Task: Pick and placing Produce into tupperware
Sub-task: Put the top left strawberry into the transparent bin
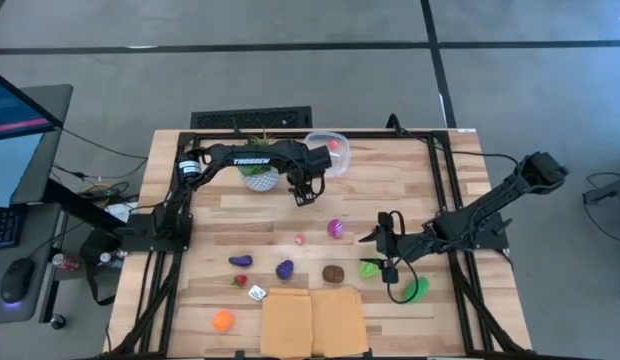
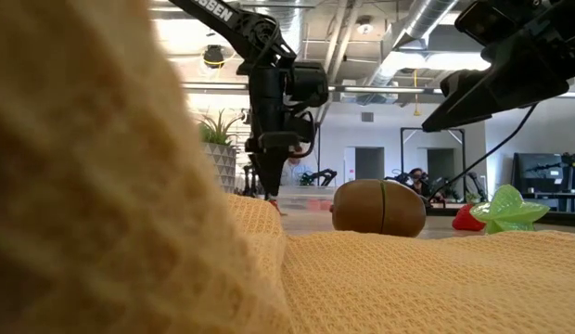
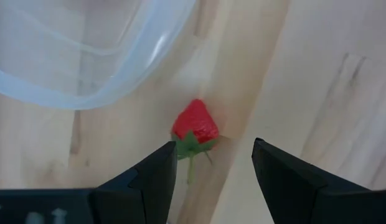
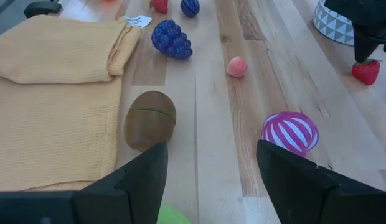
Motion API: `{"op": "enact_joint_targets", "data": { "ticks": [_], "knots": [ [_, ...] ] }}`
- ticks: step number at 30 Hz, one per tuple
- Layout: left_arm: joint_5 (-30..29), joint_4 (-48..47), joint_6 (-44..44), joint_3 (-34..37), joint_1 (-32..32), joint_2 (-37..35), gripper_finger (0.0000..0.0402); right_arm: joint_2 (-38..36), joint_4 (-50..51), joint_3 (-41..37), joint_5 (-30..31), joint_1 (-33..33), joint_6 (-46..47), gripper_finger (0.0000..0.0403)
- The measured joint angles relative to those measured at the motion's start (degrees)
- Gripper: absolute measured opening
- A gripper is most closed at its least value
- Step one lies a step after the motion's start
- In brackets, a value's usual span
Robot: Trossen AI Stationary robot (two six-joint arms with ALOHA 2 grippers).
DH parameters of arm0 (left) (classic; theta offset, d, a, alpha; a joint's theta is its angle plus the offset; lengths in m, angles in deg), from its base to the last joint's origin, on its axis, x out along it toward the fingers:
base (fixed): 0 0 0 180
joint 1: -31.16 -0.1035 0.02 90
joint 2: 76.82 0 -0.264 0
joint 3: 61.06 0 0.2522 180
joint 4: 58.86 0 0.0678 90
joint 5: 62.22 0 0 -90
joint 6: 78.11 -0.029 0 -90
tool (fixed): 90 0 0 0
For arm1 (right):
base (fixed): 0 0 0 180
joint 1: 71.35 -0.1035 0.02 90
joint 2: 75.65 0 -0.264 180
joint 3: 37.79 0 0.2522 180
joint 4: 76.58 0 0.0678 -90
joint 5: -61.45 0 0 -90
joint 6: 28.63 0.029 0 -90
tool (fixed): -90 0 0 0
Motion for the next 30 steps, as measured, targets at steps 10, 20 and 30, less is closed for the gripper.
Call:
{"op": "enact_joint_targets", "data": {
  "ticks": [10, 20, 30],
  "knots": [
    [1.4, 0.6, -0.8, -0.1, -0.1, 1.5, 0.0201, 0.0, -0.2, 0.0, 0.0, 0.0, 0.2, 0.027],
    [1.3, 1.0, -1.2, -0.1, -0.6, 1.8, 0.0201, 0.0, -0.2, 0.0, 0.0, 0.0, 0.7, 0.027],
    [0.9, 2.5, -1.3, 1.1, -1.0, 1.7, 0.0201, 0.0, -0.2, 0.0, 0.0, 0.0, 0.7, 0.027]
  ]
}}
